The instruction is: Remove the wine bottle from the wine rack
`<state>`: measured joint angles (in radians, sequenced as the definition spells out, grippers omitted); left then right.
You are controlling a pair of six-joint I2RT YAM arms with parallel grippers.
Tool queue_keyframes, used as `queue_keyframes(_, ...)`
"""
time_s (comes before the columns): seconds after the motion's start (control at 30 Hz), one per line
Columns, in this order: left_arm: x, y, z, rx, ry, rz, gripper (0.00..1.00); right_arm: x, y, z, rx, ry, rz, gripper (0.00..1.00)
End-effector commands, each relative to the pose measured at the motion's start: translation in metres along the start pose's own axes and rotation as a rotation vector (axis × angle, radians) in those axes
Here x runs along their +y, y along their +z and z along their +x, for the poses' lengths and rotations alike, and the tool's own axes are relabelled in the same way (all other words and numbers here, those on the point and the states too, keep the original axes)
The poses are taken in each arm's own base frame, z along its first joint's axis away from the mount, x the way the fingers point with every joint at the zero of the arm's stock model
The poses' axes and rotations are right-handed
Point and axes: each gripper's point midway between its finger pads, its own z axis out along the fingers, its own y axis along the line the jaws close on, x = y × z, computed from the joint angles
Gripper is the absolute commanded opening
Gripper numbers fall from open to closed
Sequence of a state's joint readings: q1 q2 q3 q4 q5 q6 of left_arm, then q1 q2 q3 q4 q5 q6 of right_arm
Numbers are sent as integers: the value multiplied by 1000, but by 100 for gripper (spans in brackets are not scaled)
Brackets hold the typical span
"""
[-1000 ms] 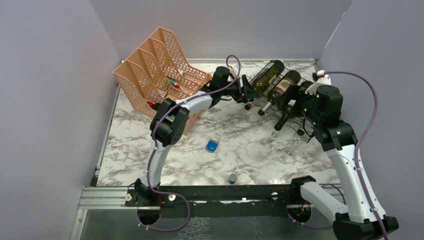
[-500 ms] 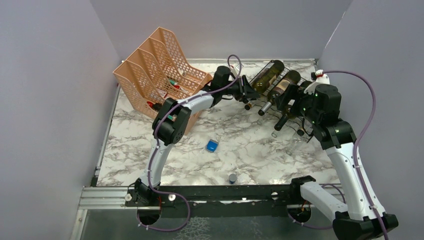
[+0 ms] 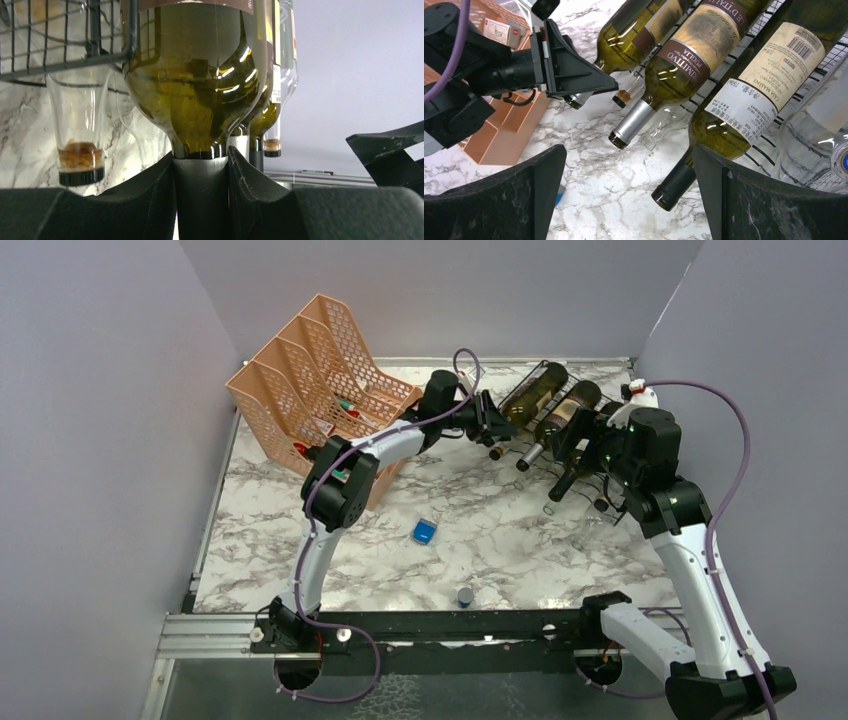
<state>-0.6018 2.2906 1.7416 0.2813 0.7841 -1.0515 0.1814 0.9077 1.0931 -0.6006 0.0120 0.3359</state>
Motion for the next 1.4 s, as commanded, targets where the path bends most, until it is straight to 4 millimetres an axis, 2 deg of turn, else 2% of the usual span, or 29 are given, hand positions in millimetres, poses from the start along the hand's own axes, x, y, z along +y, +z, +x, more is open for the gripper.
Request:
queue_keyframes(0.0,-85,-31,-11,-22,147,143,4,-1,0,-6,-15,-17,4,100)
queue_keyframes(0.07,-94,-37,-10,-27,164,152,0,-1,2,-6,-9,-18,5,100)
queue_keyframes(0.3,-117,-55,-6,-25,193,182,0,7,2,-7,-8,-47,-45,100)
queue_keyframes(0.4,-130,-69,-6,-33,205,193,0,13,2,-10,-11,-63,-79,100)
queue_keyframes(0.6,-125,-124,-2,-86,175,150,0,41,0,-26,-48,-83,-222,100)
queue_keyframes(0.77,-131,-185,19,-120,165,127,0,73,21,-23,-17,-132,-355,100)
queue_keyframes(0.8,-129,-193,23,-127,164,106,0,83,25,-23,-30,-169,-371,100)
queue_keyframes(0.9,-121,-213,35,-149,173,0,0,133,30,-22,-118,-364,-435,100)
queue_keyframes(1.03,-115,-227,54,-166,139,-61,0,191,35,-18,-260,-657,-551,100)
queue_keyframes(1.13,-118,-233,64,-161,131,-72,0,202,44,-25,-393,-850,-555,100)
queue_keyframes(1.17,-118,-236,64,-166,143,-95,0,205,45,-21,-424,-913,-576,100)
queue_keyframes(1.27,-116,-246,70,-169,174,-168,0,212,41,12,-468,-1246,-733,100)
queue_keyframes(1.37,-114,-250,78,-160,173,-176,0,219,26,27,-591,-1397,-833,100)
